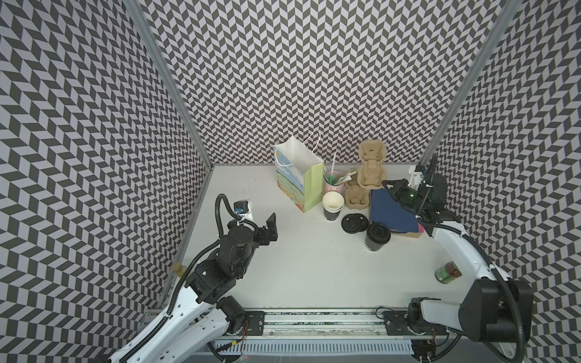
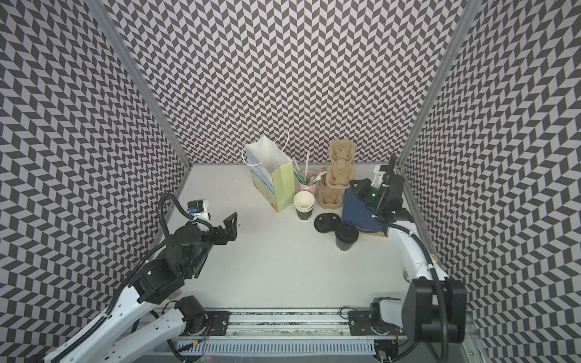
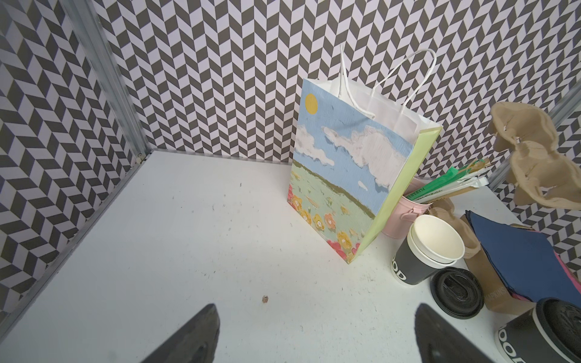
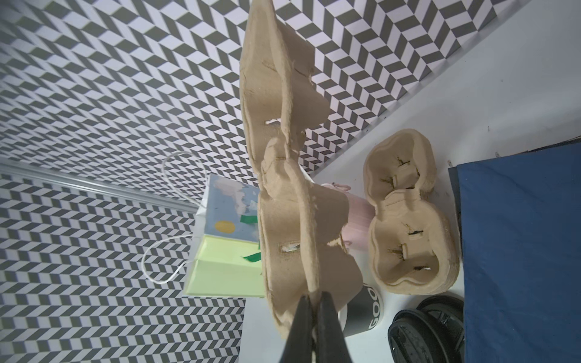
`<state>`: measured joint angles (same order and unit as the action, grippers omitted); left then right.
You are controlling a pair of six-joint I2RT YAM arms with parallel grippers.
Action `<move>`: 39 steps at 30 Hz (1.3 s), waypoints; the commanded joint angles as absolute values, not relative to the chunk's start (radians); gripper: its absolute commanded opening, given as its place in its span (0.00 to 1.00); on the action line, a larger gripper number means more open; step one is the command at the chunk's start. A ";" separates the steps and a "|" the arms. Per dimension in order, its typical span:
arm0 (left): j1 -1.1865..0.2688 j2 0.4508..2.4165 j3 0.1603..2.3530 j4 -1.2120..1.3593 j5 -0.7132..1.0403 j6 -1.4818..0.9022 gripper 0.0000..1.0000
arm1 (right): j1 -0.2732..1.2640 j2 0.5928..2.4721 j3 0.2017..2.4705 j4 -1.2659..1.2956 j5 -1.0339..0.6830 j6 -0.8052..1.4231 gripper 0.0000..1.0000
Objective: Pack the takeout coffee
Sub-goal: 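Lift the carrier off the stack and set it down nearer the robot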
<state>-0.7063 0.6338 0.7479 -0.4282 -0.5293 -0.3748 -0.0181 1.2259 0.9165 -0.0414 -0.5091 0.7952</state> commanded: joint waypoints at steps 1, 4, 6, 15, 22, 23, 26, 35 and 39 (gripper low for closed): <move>-0.701 0.620 0.740 -0.418 -0.537 -0.370 0.97 | 0.020 1.107 0.883 -0.122 -0.517 0.743 0.00; -0.701 0.618 0.744 -0.419 -0.540 -0.371 0.97 | 0.099 1.006 0.866 -0.242 -0.470 0.670 0.00; -0.699 0.614 0.744 -0.423 -0.544 -0.374 0.97 | 0.151 0.950 0.847 -0.330 -0.443 0.639 0.00; -0.694 0.597 0.745 -0.425 -0.554 -0.378 0.97 | 0.426 0.754 0.727 -0.543 -0.411 0.667 0.00; -0.692 0.595 0.744 -0.425 -0.554 -0.379 0.97 | 0.612 0.680 0.603 -0.650 -0.297 0.776 0.00; -0.692 0.596 0.744 -0.425 -0.554 -0.379 0.97 | 0.616 0.664 0.581 -0.655 -0.285 0.789 0.00; -0.691 0.599 0.744 -0.425 -0.551 -0.377 0.97 | 0.618 0.648 0.507 -0.653 -0.294 0.806 0.00; -0.690 0.608 0.744 -0.425 -0.540 -0.376 0.97 | 0.620 0.659 0.476 -0.692 -0.219 0.822 0.28; -0.691 0.608 0.744 -0.423 -0.540 -0.374 0.97 | 0.620 0.653 0.524 -0.729 -0.181 0.810 0.55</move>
